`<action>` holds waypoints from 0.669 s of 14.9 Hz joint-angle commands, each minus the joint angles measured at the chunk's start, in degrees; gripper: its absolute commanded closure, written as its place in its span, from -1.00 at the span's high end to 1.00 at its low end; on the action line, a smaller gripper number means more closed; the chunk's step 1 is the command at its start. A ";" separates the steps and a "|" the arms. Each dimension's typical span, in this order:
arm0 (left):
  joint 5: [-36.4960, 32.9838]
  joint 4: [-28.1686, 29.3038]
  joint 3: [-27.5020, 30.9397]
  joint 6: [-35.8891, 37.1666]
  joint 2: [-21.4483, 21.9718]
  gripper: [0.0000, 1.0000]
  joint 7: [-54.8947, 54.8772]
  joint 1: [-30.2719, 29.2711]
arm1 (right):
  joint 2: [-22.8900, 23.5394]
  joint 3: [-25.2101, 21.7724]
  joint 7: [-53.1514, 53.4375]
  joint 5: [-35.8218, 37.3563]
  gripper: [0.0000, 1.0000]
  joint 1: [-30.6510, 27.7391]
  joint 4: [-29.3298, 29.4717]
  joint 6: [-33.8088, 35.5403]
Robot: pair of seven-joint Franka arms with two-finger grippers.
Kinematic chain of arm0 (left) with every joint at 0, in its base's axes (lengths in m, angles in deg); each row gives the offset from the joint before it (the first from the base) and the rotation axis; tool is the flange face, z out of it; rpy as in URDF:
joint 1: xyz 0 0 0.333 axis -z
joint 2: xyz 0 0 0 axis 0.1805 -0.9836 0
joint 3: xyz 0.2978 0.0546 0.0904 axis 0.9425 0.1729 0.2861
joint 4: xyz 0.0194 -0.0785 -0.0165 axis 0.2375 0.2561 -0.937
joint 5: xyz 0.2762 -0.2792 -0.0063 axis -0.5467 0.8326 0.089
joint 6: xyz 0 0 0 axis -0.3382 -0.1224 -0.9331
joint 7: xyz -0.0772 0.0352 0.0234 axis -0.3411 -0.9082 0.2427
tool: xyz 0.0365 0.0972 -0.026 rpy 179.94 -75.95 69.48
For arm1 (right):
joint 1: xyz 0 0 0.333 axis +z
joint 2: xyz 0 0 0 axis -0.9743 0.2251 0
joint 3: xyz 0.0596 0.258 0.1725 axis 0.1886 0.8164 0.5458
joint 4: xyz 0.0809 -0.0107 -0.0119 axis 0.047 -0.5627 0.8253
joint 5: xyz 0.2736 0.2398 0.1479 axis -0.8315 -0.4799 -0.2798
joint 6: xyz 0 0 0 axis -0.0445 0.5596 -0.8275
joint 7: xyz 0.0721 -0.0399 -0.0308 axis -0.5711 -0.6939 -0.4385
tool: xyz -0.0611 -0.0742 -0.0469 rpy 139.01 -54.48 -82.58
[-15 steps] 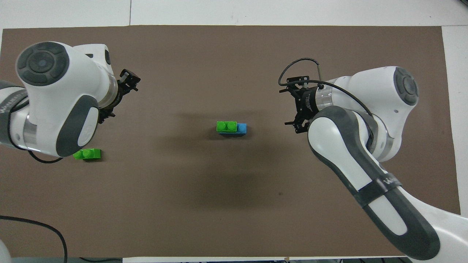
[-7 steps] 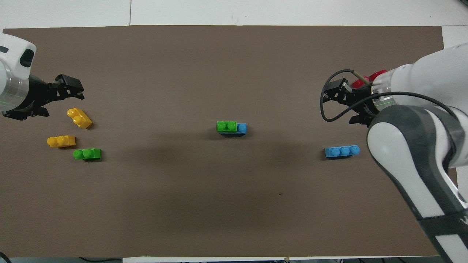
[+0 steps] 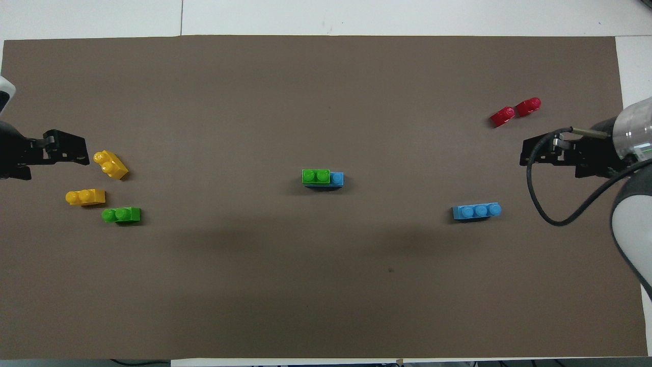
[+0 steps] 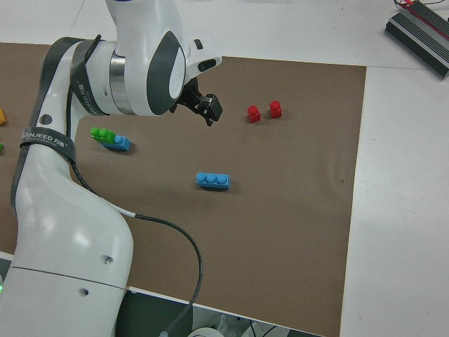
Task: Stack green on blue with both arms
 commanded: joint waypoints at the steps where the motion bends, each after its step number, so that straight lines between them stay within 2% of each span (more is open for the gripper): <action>1: 1.13 -4.32 -0.38 6.17 -0.12 1.00 -1.52 -0.05 | -0.28 0.58 -6.29 1.13 1.00 -2.43 3.27 4.84; 3: 1.04 -5.22 -0.39 8.39 -0.21 1.00 -3.27 -0.13 | -0.37 0.14 -10.07 2.35 1.00 -2.52 4.34 6.17; 5: 0.69 -5.48 -0.91 7.70 -0.56 1.00 -9.75 -0.83 | -0.37 -0.21 -12.11 3.50 1.00 -2.52 4.69 6.09; 10: 1.48 -8.99 -1.79 9.80 -1.79 1.00 -10.05 -2.06 | -0.46 -0.21 -12.02 4.29 1.00 -2.52 4.69 6.70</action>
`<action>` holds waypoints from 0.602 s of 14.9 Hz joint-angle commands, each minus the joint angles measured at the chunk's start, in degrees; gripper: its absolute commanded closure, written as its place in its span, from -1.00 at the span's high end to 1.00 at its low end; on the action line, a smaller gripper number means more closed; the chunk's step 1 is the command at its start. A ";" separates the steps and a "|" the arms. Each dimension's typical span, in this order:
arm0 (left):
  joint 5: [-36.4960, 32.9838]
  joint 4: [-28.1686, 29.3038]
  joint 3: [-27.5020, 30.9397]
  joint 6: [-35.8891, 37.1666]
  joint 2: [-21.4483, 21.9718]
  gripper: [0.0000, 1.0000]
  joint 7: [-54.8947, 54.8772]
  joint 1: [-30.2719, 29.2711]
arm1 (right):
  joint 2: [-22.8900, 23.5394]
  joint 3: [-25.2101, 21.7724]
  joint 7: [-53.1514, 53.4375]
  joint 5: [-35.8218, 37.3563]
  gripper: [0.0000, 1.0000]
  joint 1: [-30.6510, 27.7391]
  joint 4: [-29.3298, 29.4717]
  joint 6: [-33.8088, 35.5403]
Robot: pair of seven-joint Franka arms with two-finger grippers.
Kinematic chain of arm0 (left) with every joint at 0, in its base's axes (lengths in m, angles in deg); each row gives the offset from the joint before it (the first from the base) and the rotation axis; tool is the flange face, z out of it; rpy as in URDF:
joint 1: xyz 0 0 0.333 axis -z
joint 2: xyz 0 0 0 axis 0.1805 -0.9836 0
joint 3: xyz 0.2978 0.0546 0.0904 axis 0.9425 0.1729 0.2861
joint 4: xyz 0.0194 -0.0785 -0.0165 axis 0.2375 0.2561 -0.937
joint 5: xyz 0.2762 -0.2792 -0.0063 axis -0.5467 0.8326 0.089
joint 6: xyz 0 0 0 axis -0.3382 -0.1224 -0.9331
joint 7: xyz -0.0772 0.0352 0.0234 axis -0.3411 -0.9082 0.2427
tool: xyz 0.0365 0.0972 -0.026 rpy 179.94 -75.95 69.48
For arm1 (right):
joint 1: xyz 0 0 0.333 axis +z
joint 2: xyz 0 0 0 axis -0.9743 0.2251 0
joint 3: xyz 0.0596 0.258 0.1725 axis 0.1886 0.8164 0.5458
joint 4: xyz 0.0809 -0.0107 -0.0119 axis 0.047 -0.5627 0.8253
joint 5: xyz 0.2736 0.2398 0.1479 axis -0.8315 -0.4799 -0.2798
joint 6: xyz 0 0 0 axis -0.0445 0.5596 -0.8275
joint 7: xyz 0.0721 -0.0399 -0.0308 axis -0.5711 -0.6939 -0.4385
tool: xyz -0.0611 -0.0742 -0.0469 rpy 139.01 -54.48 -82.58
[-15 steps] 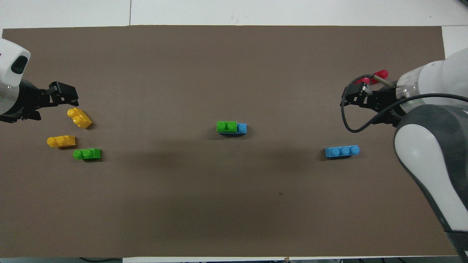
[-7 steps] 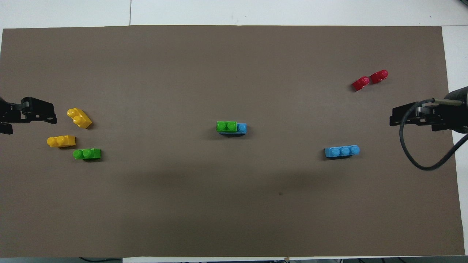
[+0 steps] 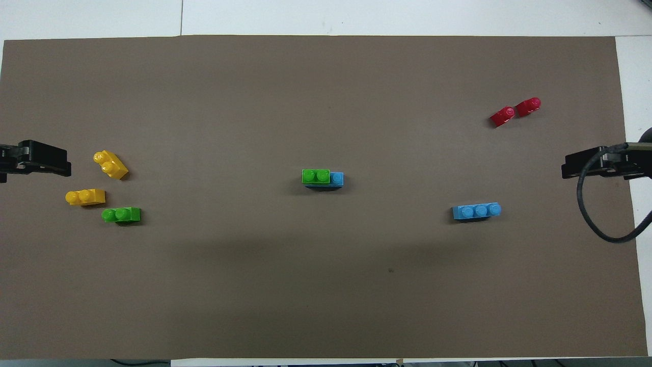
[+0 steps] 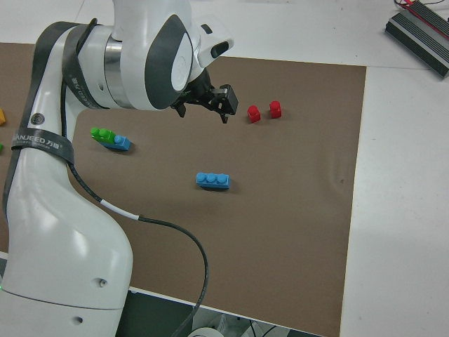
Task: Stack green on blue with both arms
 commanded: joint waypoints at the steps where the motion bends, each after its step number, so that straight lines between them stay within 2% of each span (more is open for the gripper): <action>1: 1.91 -3.33 -1.23 3.45 -1.51 1.00 -1.19 -1.66 | 0.23 0.28 -1.31 2.38 1.00 -0.57 0.82 1.08; 5: 4.01 -3.24 -0.71 2.23 -1.43 1.00 1.18 -1.66 | 0.23 0.19 0.71 4.67 1.00 -0.74 0.91 0.56; 9: 4.02 -3.15 -0.71 2.31 -1.16 1.00 1.28 -1.75 | 0.14 0.28 1.85 3.89 1.00 -1.53 0.82 0.03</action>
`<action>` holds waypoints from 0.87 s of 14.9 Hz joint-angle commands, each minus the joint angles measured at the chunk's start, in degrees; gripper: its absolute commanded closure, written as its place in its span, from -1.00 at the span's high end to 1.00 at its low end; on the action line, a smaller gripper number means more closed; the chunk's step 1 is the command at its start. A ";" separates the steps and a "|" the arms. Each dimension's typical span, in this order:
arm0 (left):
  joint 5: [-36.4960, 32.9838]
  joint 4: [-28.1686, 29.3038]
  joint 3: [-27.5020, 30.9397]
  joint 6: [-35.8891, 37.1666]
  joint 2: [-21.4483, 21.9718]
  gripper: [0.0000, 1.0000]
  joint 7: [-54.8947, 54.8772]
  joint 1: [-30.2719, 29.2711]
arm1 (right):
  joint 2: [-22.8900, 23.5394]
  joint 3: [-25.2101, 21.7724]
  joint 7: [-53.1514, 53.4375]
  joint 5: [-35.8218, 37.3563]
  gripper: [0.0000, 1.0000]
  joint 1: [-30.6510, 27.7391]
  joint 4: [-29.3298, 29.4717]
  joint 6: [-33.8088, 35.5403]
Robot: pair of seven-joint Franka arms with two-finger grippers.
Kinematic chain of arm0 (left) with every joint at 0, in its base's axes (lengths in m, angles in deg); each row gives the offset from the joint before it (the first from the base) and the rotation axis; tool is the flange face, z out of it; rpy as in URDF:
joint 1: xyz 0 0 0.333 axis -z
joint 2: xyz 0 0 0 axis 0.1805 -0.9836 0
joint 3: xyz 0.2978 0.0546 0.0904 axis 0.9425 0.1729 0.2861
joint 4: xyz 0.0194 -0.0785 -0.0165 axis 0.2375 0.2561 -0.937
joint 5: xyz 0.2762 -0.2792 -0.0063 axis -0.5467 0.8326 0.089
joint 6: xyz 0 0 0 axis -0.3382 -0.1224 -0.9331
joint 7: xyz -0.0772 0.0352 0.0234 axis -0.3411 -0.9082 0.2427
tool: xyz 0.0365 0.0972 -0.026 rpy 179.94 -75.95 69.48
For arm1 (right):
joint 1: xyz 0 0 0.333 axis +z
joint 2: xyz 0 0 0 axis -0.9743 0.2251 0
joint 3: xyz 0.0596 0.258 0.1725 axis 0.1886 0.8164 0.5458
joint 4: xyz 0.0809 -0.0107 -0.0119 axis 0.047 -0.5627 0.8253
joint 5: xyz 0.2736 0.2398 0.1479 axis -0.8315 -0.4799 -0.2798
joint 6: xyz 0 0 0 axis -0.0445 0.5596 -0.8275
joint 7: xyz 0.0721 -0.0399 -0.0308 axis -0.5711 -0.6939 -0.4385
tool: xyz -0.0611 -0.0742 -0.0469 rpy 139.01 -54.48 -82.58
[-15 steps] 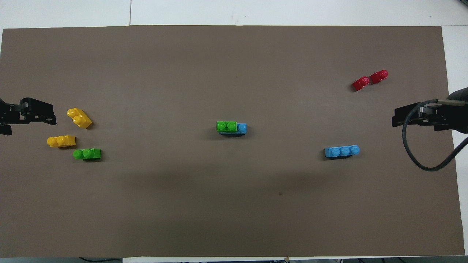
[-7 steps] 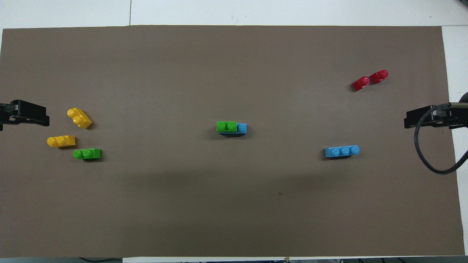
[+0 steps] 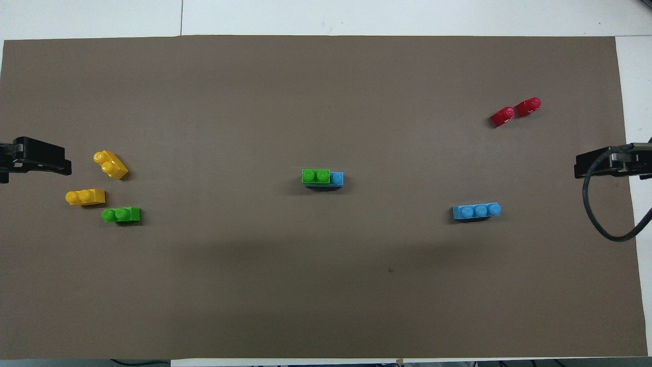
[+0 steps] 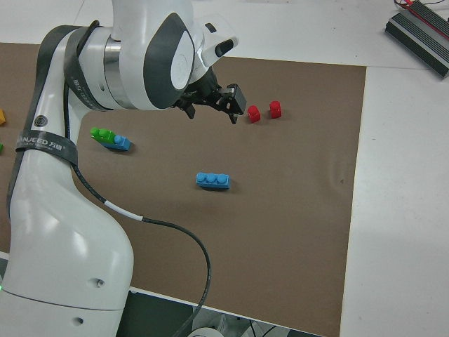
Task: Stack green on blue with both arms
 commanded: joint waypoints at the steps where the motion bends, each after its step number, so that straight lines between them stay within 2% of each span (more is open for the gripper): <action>1: 1.07 -1.70 -0.61 1.02 -0.79 1.00 0.63 -0.86 | 0.23 0.52 2.05 0.10 1.00 -1.23 0.73 -0.83; 13: 0.98 -1.35 -0.61 0.93 -0.52 1.00 0.54 -0.78 | 0.23 0.69 3.55 -2.63 1.00 -1.14 0.47 -1.37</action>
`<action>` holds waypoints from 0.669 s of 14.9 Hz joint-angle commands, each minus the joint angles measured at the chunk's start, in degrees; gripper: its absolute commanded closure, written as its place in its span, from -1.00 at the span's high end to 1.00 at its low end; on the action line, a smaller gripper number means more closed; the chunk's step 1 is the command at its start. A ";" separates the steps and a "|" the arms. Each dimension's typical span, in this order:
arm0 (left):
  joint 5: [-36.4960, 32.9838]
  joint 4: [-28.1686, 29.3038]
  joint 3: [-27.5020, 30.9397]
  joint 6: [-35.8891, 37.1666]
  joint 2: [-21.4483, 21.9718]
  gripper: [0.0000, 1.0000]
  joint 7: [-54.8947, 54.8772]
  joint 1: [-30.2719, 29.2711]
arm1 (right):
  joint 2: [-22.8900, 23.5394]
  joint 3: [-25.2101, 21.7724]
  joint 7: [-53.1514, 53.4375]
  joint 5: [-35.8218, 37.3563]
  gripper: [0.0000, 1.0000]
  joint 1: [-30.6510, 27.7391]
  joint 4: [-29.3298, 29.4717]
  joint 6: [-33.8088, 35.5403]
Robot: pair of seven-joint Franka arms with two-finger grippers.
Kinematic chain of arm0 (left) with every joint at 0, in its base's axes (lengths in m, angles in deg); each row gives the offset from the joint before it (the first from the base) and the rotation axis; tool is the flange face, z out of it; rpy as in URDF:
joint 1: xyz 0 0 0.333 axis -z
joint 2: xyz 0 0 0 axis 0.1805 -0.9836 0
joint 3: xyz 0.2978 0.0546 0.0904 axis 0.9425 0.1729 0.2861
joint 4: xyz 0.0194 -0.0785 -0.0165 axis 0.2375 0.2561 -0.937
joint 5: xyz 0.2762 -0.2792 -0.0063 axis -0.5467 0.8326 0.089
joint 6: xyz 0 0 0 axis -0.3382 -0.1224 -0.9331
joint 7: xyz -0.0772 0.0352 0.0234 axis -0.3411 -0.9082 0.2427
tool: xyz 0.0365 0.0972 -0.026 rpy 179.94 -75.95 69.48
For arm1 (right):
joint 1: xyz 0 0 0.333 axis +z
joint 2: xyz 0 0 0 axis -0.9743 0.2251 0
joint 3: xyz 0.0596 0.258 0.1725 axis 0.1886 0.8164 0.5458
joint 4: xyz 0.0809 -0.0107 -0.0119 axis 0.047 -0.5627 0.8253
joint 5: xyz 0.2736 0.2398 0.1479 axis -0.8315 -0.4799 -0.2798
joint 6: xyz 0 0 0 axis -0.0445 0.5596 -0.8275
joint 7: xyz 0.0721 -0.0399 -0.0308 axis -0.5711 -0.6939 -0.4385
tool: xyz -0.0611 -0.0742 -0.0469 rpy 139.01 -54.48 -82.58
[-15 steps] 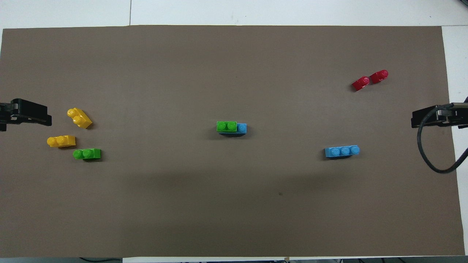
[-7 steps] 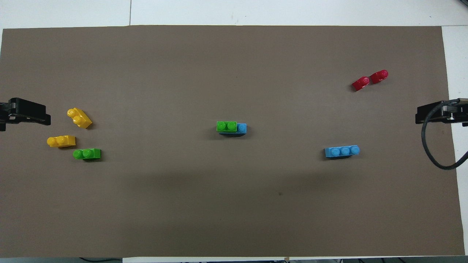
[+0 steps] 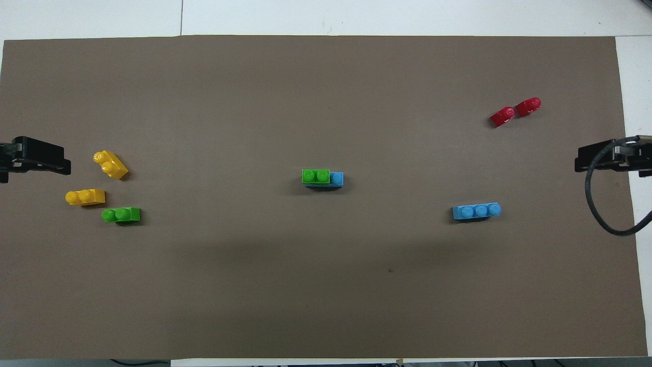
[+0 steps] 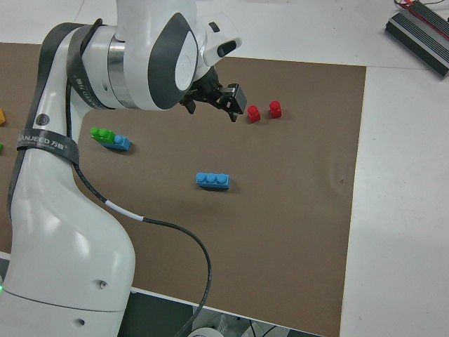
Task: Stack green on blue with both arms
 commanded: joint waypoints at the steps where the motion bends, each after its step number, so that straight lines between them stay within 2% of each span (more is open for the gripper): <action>1: 0.88 -1.38 -0.56 0.93 -0.61 1.00 0.58 -0.59 | 0.14 0.60 0.81 -1.40 1.00 -0.81 0.37 -0.14; 4: 0.88 -1.29 -0.56 0.93 -0.52 1.00 0.58 -0.59 | 0.14 0.51 0.81 -3.68 1.00 -0.81 0.29 -0.05; 10: 0.88 -1.38 -0.56 0.84 -0.52 1.00 0.58 -0.41 | 0.05 0.51 0.98 -3.68 1.00 -0.73 -0.07 0.21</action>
